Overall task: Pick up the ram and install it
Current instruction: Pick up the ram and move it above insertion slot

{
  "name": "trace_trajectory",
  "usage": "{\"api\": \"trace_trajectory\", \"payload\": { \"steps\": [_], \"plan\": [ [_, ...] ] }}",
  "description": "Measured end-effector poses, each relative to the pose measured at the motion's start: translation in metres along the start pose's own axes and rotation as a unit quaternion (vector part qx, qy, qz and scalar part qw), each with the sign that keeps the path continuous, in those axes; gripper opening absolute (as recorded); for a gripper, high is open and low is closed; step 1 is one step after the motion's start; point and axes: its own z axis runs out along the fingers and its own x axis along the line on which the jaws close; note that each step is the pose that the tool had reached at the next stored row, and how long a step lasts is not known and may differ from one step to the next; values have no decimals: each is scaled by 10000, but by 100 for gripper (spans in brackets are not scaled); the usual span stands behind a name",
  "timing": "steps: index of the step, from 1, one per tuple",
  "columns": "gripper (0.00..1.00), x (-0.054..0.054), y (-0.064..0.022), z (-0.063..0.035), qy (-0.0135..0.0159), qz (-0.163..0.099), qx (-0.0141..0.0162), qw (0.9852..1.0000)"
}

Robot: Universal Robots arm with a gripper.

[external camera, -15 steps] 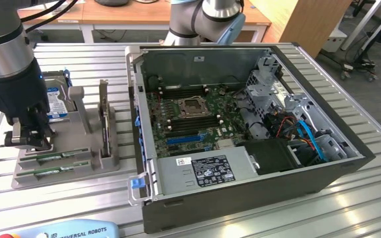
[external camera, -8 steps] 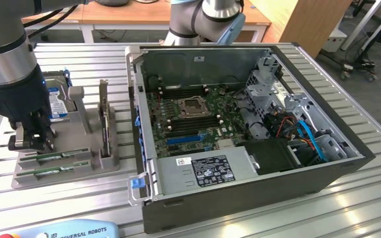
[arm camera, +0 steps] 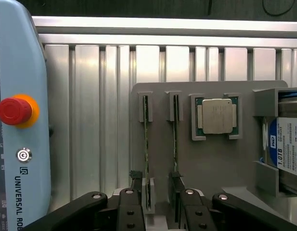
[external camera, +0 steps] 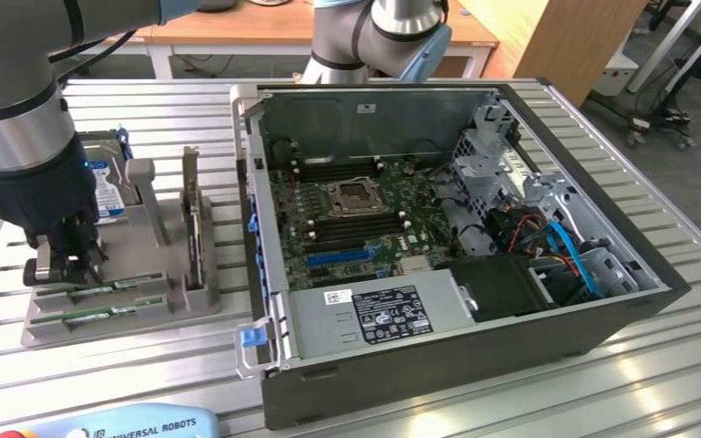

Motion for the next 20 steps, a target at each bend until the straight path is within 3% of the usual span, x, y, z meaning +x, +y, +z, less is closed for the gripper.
{"api": "trace_trajectory", "payload": {
  "steps": [20],
  "plan": [
    [36,6,-3,94,1,-58,0,10000]
  ]
}}
